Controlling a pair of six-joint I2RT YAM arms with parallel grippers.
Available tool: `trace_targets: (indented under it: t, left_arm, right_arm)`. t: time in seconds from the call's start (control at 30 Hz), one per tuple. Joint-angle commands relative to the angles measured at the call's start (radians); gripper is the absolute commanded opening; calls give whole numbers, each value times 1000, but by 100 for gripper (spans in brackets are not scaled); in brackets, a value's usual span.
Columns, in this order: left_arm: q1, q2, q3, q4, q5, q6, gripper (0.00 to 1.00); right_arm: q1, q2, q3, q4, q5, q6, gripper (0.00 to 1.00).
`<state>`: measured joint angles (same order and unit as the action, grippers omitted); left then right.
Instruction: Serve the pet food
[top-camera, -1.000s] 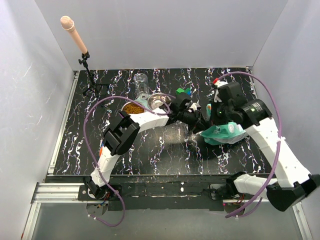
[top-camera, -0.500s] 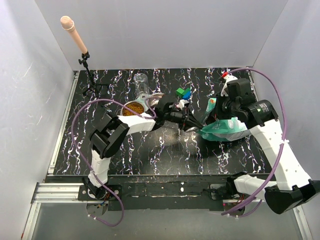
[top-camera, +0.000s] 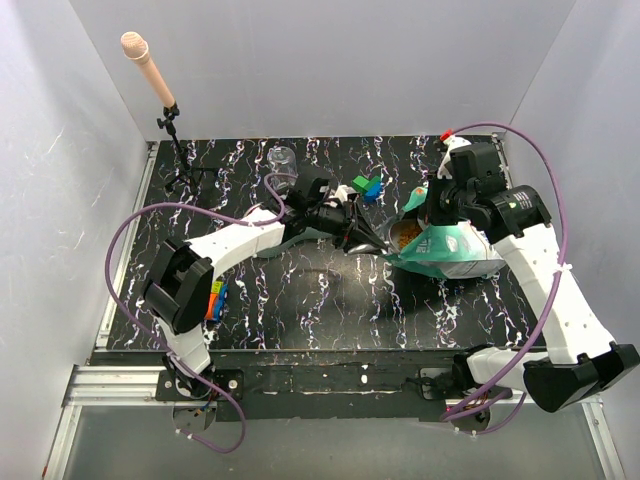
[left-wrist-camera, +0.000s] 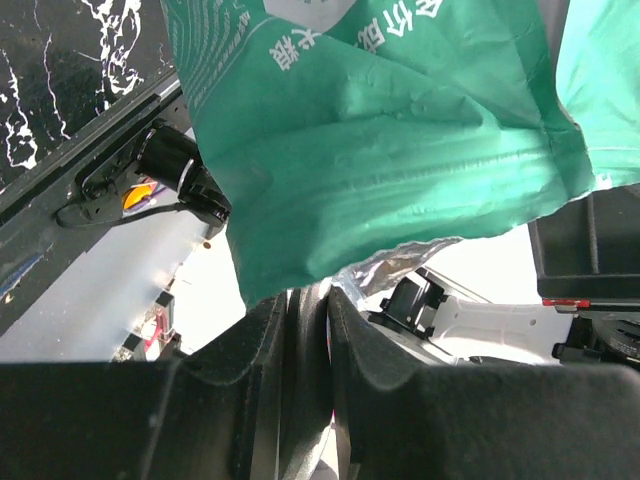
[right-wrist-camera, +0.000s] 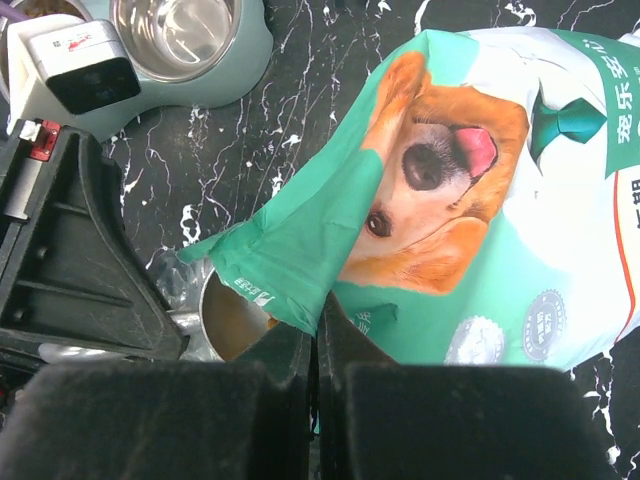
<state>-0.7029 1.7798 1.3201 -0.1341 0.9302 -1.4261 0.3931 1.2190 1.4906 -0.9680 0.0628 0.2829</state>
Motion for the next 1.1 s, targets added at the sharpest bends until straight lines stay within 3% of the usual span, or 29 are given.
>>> trace_targets:
  t: [0.0,0.1,0.23,0.53,0.7,0.9,1.07]
  left_arm:
    - [28,-23,140,-131,16,50,0]
    - [28,-17,157,-69,21,12,0]
    - [33,-69,39,65,38,-91,0]
    - [75,-217,-103,45,76,-94,0]
    - [94,-263,-185,165,76,-143,0]
    - [114,-266,-200,174,110,-62,0]
    - [112,-137,-226,425,121,-91,0]
  right_arm:
    - [-7,-30,14,46,12,-24,1]
    - [-8,-45,-29,67,34,-10,1]
    - [-11,-55,-33,72,51,-2,1]
    - [-33,-21,14,52,91,-44,1]
    - [-33,-24,14,48,106,-64,1]
    - [-43,-24,16,45,86,-47,1]
    - [-45,-22,53,23,63,-30,1]
